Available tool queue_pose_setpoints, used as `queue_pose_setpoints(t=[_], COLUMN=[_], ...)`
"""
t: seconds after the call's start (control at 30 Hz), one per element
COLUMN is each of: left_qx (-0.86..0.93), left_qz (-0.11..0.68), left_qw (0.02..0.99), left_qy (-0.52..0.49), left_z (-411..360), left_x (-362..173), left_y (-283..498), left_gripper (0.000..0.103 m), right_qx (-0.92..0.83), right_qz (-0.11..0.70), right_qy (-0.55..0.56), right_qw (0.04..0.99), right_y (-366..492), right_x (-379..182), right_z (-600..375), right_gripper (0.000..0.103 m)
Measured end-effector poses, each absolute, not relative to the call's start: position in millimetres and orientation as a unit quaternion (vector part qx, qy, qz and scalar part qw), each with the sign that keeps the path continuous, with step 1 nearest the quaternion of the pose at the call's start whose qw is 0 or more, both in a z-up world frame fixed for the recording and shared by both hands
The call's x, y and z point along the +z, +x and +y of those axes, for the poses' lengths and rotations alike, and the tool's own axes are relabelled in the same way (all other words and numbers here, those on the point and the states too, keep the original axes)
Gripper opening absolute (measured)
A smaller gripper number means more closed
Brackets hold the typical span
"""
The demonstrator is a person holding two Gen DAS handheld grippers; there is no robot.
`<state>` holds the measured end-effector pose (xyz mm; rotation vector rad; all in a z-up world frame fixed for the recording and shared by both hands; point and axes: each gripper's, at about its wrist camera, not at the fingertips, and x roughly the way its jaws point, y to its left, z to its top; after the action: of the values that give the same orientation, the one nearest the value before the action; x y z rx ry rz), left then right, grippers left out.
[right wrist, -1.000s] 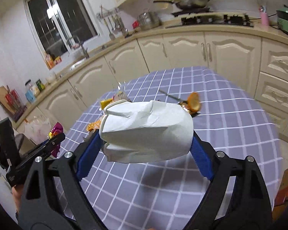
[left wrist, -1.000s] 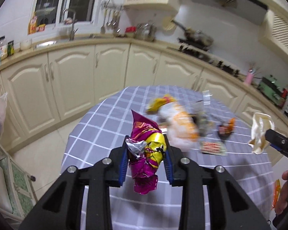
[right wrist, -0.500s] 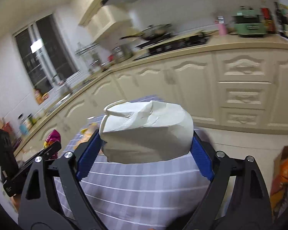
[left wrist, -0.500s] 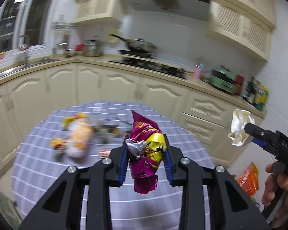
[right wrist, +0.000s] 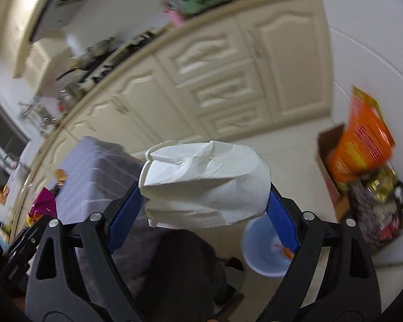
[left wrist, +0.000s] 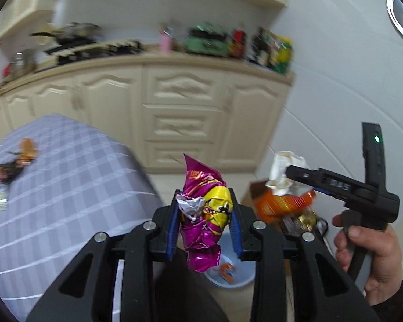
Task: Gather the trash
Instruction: 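Carry wrapper and paper bag to the blue bin and open both tools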
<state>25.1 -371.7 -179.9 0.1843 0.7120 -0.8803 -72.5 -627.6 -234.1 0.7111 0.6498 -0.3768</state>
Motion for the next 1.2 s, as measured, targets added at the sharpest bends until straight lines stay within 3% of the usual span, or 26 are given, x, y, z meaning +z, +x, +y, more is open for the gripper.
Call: queue_pose_setpoints(t=[0.27, 0.63, 0.7, 0.73, 0.77, 1.2], left_qx=[-0.461, -0.472, -0.47, -0.455, -0.447, -0.434], left_qz=[0.42, 0.513, 0.525, 0.523, 0.517, 0.467], left_qw=[0.767, 0.692, 0.682, 0.693, 0.702, 0.749], left_qy=[0.153, 0.19, 0.197, 0.2, 0.198, 0.181], left_z=[-463, -520, -527, -528, -527, -493], left_x=[-275, -381, -390, -393, -392, -338], left_y=[18, 38, 41, 44, 45, 46], left_gripper=[0.031, 0.034, 0.062, 0.085, 0.088, 0.09], right_qx=[-0.209, -0.221, -0.227, -0.231, -0.237, -0.245], right_qz=[0.351, 0.381, 0.39, 0.392, 0.394, 0.387], right_qy=[0.404, 0.483, 0.505, 0.51, 0.514, 0.475], right_qw=[0.818, 0.757, 0.735, 0.729, 0.725, 0.752], right_y=[-84, -69, -69, -70, -72, -77], right_x=[-306, -379, -394, -398, -401, -373], right_z=[-664, -691, -697, -698, -699, -688], right_gripper=[0.086, 0.087, 0.089, 0.094, 0.096, 0.097])
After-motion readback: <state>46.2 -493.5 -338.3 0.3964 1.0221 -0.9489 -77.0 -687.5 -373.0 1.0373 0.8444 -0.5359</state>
